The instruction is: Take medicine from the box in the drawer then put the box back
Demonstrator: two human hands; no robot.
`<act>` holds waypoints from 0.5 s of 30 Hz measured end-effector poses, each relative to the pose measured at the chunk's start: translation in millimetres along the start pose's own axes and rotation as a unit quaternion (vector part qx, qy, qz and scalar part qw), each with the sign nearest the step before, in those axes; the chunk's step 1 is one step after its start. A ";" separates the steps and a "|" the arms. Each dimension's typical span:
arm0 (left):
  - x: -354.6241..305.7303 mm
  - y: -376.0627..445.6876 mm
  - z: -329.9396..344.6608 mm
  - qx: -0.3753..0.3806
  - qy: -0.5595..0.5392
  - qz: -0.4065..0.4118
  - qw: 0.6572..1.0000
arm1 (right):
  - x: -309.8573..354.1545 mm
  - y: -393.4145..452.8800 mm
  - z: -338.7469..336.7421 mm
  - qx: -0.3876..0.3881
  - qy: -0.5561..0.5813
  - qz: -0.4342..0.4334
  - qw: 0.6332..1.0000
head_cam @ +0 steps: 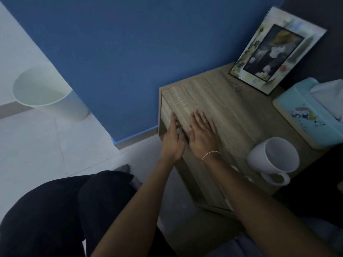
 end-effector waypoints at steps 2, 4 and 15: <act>-0.1 -0.8 1.6 0.004 0.062 0.034 0.997 | 0.2 -0.1 -1.9 -0.005 0.015 0.003 1.000; 2.6 -1.4 0.4 -0.018 0.150 0.062 0.987 | 1.4 -0.5 -6.0 -0.021 0.044 0.012 0.999; 11.4 0.6 -43.4 0.113 0.376 0.130 0.910 | 6.3 -1.2 -14.6 -0.011 0.045 0.052 0.998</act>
Point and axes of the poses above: each hand's wrist, its own y-axis towards the middle knuckle, its own z-axis out of the palm, x = y × z, the point moved 2 cm from there along y, towards the middle knuckle, and after that the axes turned 1 degree about y, right-handed, at the moved point
